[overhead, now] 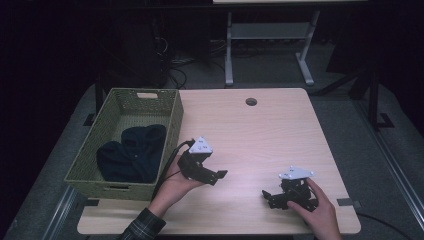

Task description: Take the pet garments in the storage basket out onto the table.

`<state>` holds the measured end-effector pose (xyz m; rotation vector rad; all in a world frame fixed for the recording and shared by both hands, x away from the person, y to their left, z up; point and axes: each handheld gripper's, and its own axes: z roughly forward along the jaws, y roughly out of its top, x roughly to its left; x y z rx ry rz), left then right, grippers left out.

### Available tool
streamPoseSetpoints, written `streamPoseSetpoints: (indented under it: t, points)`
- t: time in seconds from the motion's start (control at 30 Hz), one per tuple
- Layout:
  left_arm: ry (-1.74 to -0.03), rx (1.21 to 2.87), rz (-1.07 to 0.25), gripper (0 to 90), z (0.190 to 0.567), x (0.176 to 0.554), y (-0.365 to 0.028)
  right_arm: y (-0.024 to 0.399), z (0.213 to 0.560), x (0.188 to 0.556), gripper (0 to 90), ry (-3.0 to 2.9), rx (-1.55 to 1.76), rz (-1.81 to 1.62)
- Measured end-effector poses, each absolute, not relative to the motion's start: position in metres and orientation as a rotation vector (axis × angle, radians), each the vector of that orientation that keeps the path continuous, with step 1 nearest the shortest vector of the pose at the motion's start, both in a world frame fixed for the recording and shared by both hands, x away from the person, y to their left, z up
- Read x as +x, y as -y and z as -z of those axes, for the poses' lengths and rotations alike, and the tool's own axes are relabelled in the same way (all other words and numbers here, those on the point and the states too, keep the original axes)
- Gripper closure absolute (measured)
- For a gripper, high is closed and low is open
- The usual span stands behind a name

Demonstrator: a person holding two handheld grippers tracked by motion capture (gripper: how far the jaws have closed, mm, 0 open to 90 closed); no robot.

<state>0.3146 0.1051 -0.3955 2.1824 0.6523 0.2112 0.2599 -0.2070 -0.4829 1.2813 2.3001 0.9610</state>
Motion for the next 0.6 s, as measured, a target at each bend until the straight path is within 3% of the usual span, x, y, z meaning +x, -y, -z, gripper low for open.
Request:
streamPoseSetpoints:
  t: [0.6]
  points:
    - [-0.632, 2.169, -0.227, 15.9, 0.374, 0.323, -0.108, 0.207, 0.483, 0.260, 0.0, -2.300, 1.280, -0.961]
